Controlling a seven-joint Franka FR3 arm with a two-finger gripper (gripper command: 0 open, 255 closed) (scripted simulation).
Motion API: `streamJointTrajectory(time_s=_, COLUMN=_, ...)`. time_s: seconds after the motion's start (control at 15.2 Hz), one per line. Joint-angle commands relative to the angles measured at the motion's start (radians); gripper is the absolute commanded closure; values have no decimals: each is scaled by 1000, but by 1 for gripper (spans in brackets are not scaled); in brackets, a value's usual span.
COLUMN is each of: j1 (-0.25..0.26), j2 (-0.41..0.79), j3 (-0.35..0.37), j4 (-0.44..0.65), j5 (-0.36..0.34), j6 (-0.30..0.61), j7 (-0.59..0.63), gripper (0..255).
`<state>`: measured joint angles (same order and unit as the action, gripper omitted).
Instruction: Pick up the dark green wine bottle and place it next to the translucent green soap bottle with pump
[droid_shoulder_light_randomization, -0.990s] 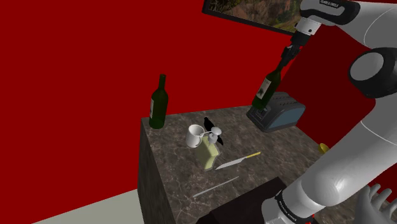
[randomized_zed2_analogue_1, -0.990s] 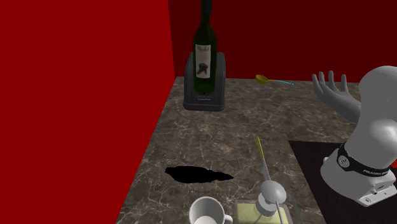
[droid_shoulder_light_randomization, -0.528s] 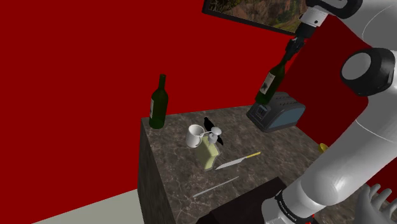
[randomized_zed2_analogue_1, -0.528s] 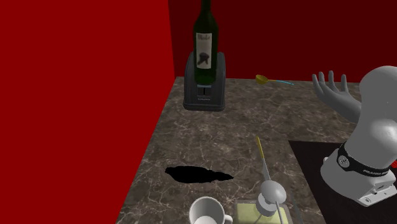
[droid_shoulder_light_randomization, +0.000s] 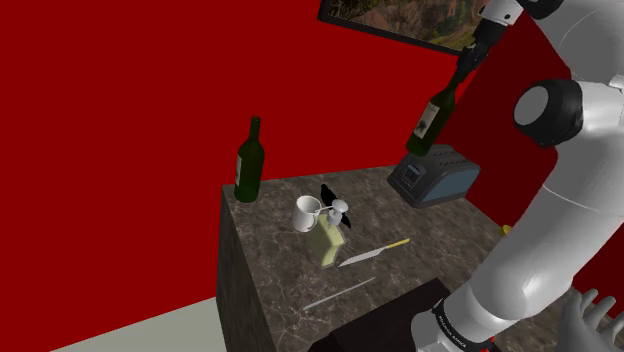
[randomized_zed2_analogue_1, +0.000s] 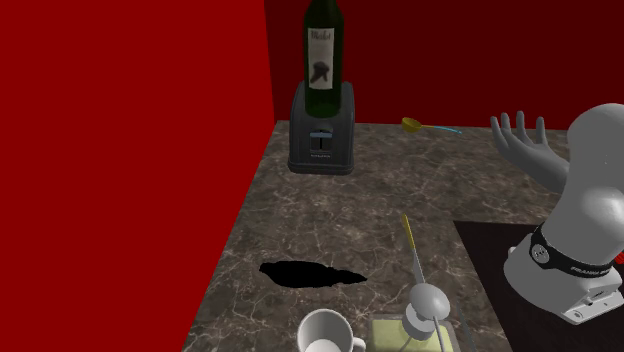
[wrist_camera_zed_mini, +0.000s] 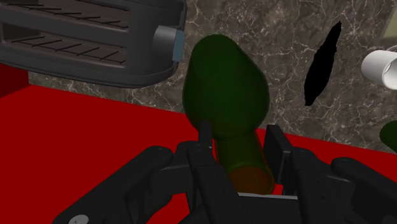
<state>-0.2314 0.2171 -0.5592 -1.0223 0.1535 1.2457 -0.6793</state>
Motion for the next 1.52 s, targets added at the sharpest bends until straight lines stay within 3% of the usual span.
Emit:
streamJointTrajectory(time_s=0.0, j1=-23, j2=35, j3=-4, j4=78, j5=24, j6=-47, j7=-7, gripper=255)
streamJointTrajectory(time_s=0.26, j1=-120, j2=158, j3=-4, j4=333, j5=112, j6=-187, j7=-17, gripper=255)
streamJointTrajectory(time_s=0.33, j1=-127, j2=165, j3=-2, j4=347, j5=117, j6=-195, j7=-17, gripper=255)
streamJointTrajectory(time_s=0.53, j1=56, j2=-20, j3=-3, j4=74, j5=-7, j6=-89, j7=61, gripper=255)
streamJointTrajectory(time_s=0.73, j1=157, j2=-146, j3=39, j4=-80, j5=-90, j6=-41, j7=157, gripper=255)
streamJointTrajectory(time_s=1.06, j1=255, j2=-296, j3=135, j4=-247, j5=-171, j6=-4, j7=319, gripper=255)
streamJointTrajectory(time_s=1.45, j1=327, j2=-408, j3=252, j4=-370, j5=-206, j6=11, j7=500, gripper=255)
